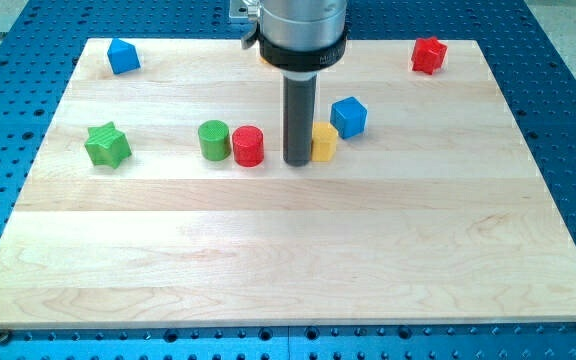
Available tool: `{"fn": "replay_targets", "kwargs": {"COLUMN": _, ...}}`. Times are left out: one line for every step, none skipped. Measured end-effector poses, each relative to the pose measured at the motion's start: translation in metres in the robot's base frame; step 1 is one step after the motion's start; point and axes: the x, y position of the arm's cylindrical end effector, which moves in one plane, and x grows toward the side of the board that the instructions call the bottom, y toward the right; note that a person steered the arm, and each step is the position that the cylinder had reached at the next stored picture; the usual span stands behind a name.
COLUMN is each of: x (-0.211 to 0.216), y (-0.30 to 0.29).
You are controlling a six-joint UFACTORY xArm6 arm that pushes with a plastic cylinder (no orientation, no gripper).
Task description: Push the yellow hexagon to the center right
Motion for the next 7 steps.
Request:
{"fn": "replay_targets", "kwargs": {"x": -0.014, "y": 0.026}}
{"fn": "replay_targets", "kwargs": {"x": -0.01, "y": 0.105}}
{"fn": "replay_targets", "kwargs": {"x": -0.001, "y": 0.091}}
{"fn": "replay_targets", "kwargs": {"x": 0.015, "y": 0.117}}
{"fn": "replay_targets", "kwargs": {"x": 0.015, "y": 0.187}}
{"fn": "replay_targets", "kwargs": {"x": 0.015, "y": 0.162}}
{"fn": "replay_targets", "kwargs": {"x": -0.034, "y": 0.171}}
